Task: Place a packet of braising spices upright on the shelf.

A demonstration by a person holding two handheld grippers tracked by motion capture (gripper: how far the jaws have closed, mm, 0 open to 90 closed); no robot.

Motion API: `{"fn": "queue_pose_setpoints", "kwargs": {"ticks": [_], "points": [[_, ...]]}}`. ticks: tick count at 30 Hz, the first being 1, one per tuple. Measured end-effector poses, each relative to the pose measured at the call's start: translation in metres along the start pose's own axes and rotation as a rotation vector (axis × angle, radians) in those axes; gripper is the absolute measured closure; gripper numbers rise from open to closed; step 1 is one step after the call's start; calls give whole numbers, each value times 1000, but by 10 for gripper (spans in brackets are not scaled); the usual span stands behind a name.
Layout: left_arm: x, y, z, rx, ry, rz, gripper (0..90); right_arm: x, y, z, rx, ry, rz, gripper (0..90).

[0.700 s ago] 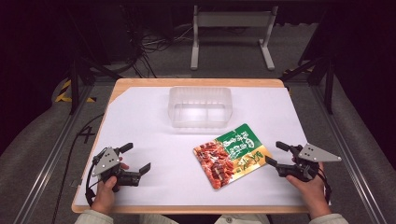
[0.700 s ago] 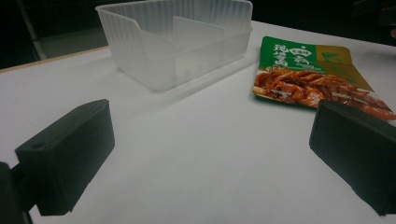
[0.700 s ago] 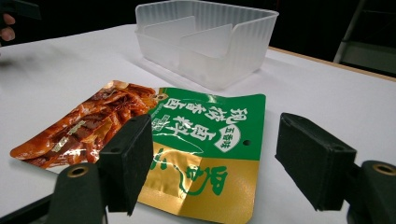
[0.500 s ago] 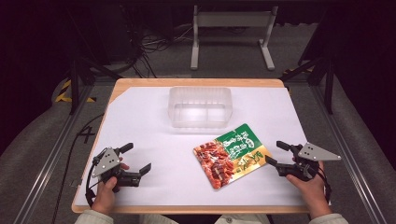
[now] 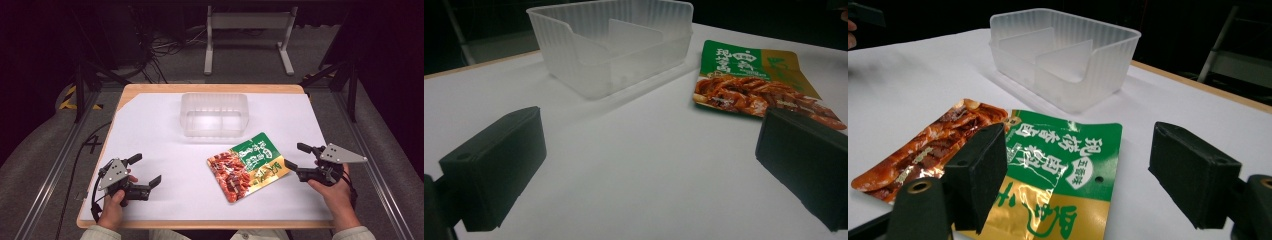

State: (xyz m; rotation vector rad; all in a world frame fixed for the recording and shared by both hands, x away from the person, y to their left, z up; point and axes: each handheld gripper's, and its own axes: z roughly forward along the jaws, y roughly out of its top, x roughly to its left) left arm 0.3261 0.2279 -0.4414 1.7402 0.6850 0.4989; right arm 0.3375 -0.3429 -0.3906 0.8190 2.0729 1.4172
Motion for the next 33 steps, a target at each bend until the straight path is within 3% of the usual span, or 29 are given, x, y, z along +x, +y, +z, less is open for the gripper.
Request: {"fn": "queue_pose_setpoints", "kwargs": {"ticks": [5, 15, 17, 19, 26, 29, 33], "points": [[-1, 0, 2, 1, -2, 2, 6, 0, 15, 8, -9, 5, -21, 233], [0, 0, 2, 19, 11, -4, 7, -4, 30, 17, -24, 4, -19, 231], [1, 0, 2, 21, 15, 5, 7, -8, 32, 21, 12, 17, 23, 218], [1, 0, 2, 20, 14, 4, 6, -10, 34, 24, 52, 8, 35, 217], [0, 0, 4, 29, 23, 4, 7, -15, 38, 28, 70, -5, 38, 219], [0, -1, 4, 25, 27, 2, 7, -18, 38, 31, 119, 12, 67, 235], [0, -1, 4, 28, 25, 4, 7, -24, 33, 41, 238, 9, 108, 267]]}}
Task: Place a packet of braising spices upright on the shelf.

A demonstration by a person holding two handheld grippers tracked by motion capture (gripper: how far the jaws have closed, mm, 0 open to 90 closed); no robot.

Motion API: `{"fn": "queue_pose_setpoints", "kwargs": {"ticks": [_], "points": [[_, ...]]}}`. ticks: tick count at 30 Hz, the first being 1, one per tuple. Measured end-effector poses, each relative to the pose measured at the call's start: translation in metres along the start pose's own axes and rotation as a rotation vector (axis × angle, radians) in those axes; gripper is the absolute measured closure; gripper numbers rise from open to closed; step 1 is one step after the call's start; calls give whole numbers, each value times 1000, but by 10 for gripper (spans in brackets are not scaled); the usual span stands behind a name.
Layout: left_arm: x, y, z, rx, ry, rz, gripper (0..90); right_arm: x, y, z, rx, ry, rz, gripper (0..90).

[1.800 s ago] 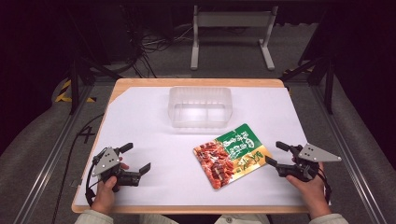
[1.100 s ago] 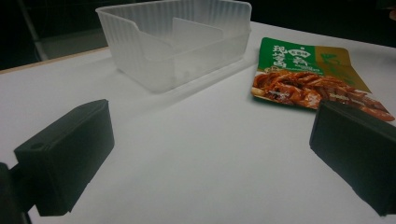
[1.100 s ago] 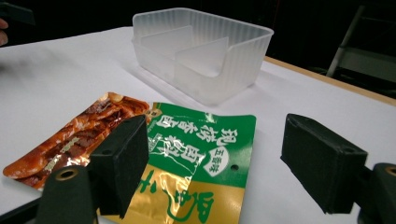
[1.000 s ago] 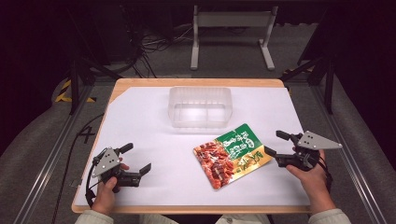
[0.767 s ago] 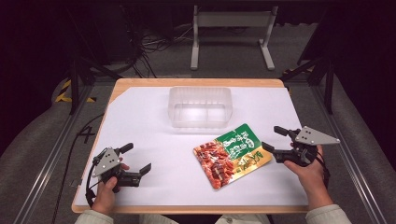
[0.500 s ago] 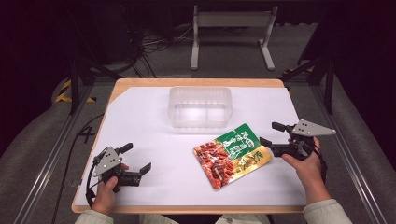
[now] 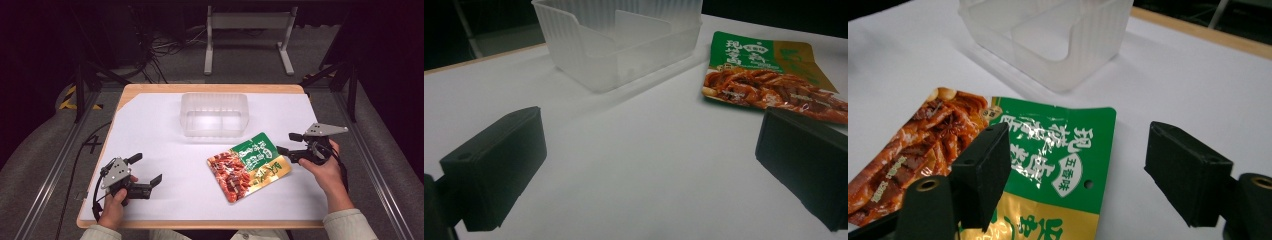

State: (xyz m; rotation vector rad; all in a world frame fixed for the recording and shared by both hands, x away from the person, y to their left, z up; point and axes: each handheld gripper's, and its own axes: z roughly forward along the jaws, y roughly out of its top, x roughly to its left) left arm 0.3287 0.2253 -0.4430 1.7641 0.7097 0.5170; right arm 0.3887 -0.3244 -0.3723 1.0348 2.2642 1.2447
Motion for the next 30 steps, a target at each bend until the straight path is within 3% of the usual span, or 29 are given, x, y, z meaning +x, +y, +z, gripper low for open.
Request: {"fn": "queue_pose_setpoints", "kwargs": {"ticks": [5, 7, 12, 23, 30], "points": [[0, 0, 0, 1, 0, 1, 7, -5, -5, 11, 69, -24, 18, 280], [1, 0, 0, -2, 1, 3, 7, -8, -8, 15, 98, -13, 46, 297], [0, 0, 0, 1, -2, -5, 7, -11, -13, 23, 149, -18, 57, 298], [1, -1, 1, 8, 4, -6, 7, -15, -24, 38, 305, 26, 103, 291], [0, -1, 2, 14, 9, -3, 7, -15, -27, 42, 339, 60, 128, 288]]}}
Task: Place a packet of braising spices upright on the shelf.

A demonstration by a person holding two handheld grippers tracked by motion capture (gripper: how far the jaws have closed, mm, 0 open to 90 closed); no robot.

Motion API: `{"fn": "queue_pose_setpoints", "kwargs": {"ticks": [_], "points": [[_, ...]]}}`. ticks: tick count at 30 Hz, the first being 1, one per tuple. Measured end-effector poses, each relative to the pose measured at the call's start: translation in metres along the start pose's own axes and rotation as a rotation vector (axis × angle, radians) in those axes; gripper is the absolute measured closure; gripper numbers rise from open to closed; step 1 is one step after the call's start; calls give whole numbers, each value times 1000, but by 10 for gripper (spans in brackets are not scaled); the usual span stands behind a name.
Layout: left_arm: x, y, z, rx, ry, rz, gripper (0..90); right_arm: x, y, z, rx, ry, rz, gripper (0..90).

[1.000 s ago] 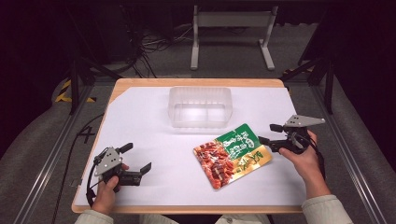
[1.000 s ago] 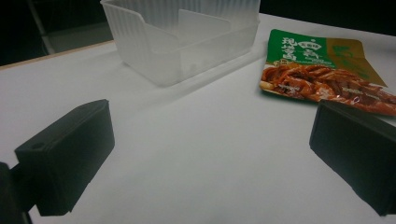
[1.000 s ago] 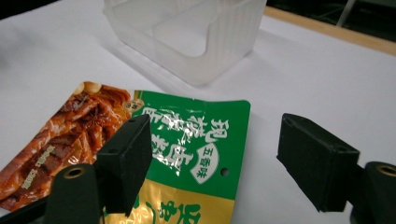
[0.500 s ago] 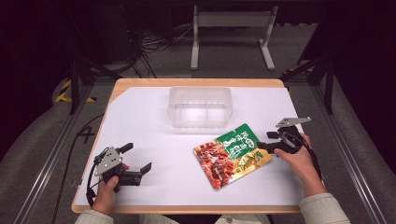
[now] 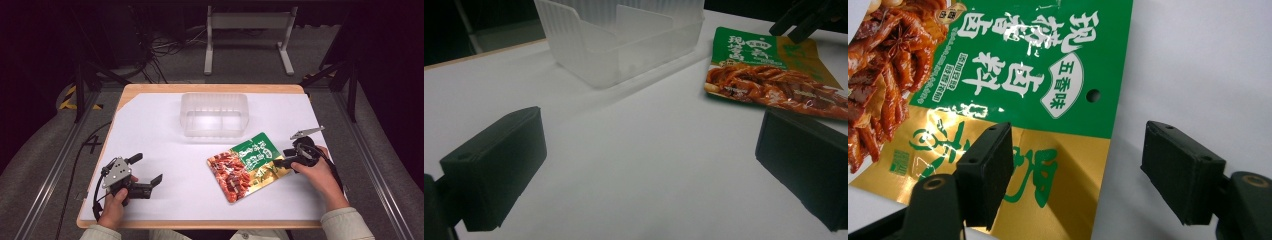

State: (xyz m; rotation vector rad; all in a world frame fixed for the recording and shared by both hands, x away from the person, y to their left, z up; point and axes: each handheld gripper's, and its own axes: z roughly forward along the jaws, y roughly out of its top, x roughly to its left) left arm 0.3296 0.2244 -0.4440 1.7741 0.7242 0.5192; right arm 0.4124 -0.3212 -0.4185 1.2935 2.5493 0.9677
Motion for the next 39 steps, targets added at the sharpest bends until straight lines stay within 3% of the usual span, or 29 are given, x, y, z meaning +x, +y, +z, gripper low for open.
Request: {"fn": "queue_pose_setpoints", "kwargs": {"ticks": [11, 16, 22, 26, 30, 34, 35, 37, 39], "points": [[-1, 1, 0, 1, 5, 8, 7, 2, -1, 6, 21, 43, -9, 299], [-1, 1, 0, 1, 5, 8, 7, 3, -1, 7, 15, 86, -2, 311], [-1, 1, 0, 5, 3, 10, 7, 5, -1, 0, -28, 157, 8, 387], [-1, 1, 1, 5, 3, 11, 7, 8, 0, 1, -24, 163, -3, 425], [-1, 1, 1, 4, 3, 11, 7, 11, -1, 10, 25, 182, -18, 491], [-1, 1, 1, 4, 4, 12, 7, 14, -1, 13, 34, 153, -44, 716], [-1, 1, 1, 4, 4, 12, 7, 14, -1, 13, 34, 153, -44, 716], [-1, 1, 1, 4, 3, 12, 7, 15, -1, 13, 44, 119, -47, 844], [-1, 1, 1, 3, 3, 12, 7, 14, -1, 12, 41, 129, -35, 869]]}}
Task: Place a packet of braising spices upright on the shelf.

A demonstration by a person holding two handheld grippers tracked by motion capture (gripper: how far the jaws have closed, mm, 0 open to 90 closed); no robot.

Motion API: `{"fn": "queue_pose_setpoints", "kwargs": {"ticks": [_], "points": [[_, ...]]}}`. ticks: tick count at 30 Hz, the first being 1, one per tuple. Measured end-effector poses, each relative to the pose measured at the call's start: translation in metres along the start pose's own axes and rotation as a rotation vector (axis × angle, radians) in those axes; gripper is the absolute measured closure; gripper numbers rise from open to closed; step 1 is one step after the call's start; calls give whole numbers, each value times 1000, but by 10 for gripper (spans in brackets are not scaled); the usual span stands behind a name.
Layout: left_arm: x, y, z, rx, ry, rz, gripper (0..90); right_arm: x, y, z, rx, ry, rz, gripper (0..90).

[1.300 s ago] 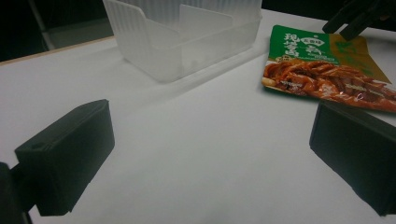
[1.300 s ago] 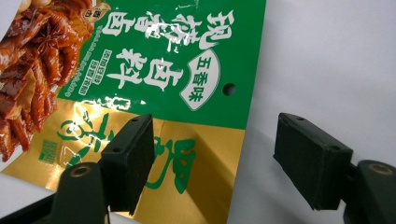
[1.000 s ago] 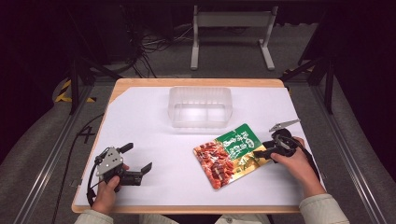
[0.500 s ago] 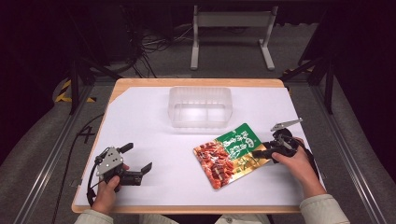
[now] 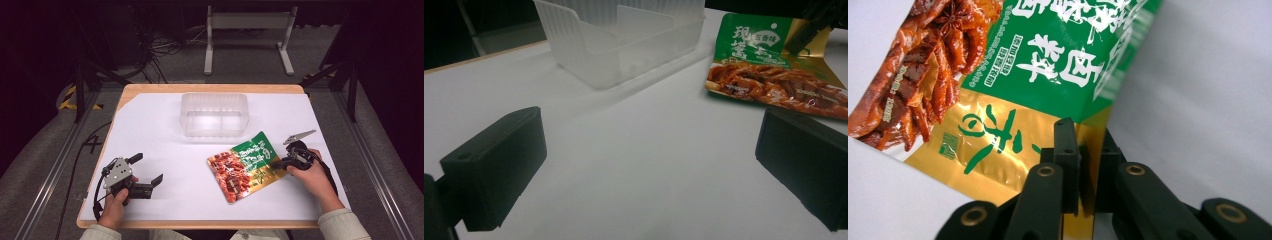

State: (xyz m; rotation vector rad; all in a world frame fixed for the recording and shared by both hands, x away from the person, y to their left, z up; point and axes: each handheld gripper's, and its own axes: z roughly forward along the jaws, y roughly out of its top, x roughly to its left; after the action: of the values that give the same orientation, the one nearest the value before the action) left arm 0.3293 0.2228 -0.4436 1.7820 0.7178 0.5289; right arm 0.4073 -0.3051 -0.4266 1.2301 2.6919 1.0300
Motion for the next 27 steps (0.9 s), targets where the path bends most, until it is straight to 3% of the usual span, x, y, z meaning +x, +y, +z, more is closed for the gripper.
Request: {"fn": "queue_pose_setpoints", "kwargs": {"ticks": [4, 11, 19, 27], "points": [[0, 0, 0, 0, 1, 1, 8, 2, 1, -3, -12, 8, -2, 898], [0, 0, 0, 1, 1, 0, 8, 4, 4, -18, -81, 50, 13, 900], [0, 0, -1, 2, 4, 0, 8, 16, 9, -30, -111, 35, -29, 900], [0, 0, 0, 3, 4, 0, 8, 31, 17, -50, -160, 63, -52, 900]]}}
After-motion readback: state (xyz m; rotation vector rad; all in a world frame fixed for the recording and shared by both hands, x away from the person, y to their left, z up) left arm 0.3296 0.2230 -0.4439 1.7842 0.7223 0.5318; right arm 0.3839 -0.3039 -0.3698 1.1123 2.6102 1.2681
